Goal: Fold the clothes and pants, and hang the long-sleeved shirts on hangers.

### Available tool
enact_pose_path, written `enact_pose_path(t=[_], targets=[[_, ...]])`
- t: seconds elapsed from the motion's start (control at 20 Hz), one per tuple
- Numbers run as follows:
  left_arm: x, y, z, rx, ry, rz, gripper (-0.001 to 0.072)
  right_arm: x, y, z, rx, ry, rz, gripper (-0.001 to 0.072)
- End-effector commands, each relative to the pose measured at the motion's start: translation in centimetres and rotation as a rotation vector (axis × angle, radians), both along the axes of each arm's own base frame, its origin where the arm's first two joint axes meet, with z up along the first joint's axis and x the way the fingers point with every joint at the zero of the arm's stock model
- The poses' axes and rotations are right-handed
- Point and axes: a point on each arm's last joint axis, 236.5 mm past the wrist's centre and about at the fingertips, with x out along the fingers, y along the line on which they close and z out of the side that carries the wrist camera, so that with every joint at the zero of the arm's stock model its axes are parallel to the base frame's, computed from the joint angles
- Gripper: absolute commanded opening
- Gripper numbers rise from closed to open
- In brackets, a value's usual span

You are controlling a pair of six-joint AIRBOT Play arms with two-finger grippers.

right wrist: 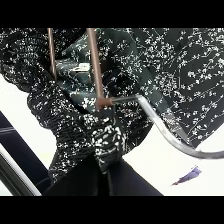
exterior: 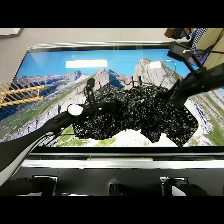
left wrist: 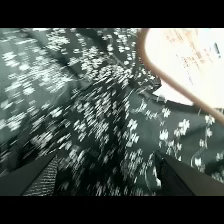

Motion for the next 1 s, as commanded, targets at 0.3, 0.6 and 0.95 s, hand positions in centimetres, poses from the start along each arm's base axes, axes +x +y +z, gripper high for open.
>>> enact_pose_path(t=[0.3, 0.6, 0.95], targets=[[1.0, -4.8, -3.2, -0.009, 0.062, -0.111, 0.0543, 0.1, 0.0, 0.0, 0.016, 0.014, -0.042, 0.0018], [1.8, -2.9, -2.2, -0.029, 0.079, -0.128, 0.0017, -0.3, 0.0, 0.0, 0.029, 0.042, -0.074, 0.0017], [4.8, 2.3, 3.0, -0.073, 0.019, -0.076, 0.0015, -2.6, -0.2, 0.4, 0.039, 0.116, -0.134, 0.0016]])
